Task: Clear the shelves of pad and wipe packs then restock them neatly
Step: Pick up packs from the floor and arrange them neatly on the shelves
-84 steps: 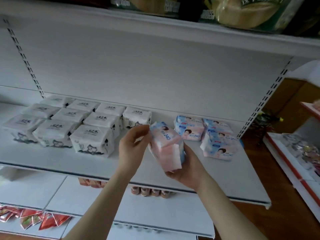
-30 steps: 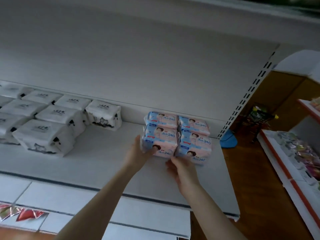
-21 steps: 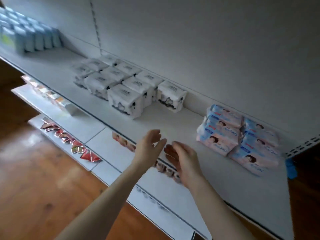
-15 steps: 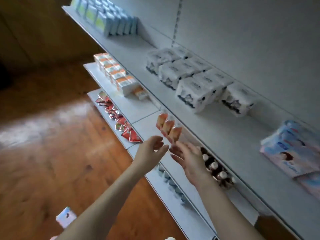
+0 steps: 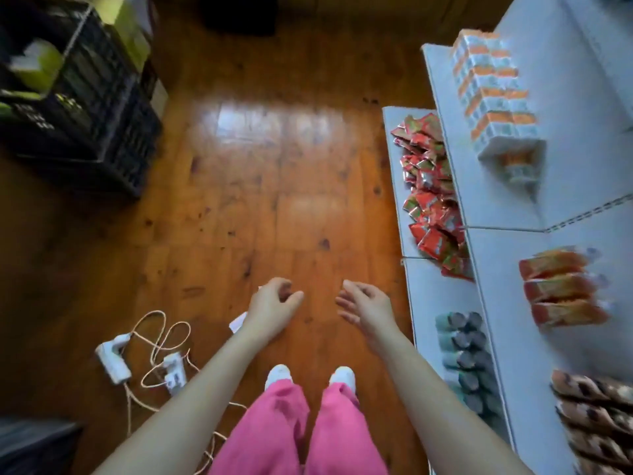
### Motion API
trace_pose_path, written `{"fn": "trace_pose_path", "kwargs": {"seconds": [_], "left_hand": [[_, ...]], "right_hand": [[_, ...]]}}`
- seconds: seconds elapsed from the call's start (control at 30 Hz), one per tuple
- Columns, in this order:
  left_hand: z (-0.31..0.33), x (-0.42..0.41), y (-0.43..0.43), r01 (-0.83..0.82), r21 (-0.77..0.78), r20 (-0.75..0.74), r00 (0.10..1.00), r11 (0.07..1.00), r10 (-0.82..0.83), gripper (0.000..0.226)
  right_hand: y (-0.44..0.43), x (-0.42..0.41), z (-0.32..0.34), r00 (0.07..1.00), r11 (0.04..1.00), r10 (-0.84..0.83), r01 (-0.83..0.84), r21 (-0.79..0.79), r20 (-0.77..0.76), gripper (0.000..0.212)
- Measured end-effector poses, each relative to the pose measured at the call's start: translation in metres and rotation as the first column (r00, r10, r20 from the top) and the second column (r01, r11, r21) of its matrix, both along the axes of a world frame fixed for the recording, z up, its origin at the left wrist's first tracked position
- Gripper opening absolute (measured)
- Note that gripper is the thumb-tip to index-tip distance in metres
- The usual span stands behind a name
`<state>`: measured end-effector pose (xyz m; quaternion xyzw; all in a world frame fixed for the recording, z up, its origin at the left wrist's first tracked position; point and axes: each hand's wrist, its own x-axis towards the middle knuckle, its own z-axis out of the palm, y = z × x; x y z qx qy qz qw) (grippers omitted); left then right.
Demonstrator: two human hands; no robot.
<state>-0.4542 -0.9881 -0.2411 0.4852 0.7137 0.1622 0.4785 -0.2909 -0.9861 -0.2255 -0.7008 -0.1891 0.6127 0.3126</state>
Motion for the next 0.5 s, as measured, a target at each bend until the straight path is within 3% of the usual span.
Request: {"fn": "trace_pose_path", "kwargs": {"seconds": [0.2, 0.37, 0.5], "left_hand": [[-0.073, -0.066, -0.022, -0.246, -0.142, -0.063, 0.969, 0.959, 0.239, 0.036], [-0.177, -0.092, -0.027, -0.355, -0.210, -0.125, 0.934, 0.911, 0.335, 0.036], [-0.284, -0.107, -0.028, -0.411, -0.242, -0.191, 0.909, 0.879, 0.372, 0.044]], "right_hand": [[0.033, -0.061, -0.089, 0.959, 0.957, 0.270, -0.258, -0.129, 0.082, 0.042], [0.040, -0.106, -0.219, 0.888, 0.890, 0.426, -0.377, -0.255, 0.173, 0.058], [0.045, -0.123, -0.333, 0.772, 0.812, 0.571, -0.483, -0.326, 0.279, 0.066]]}}
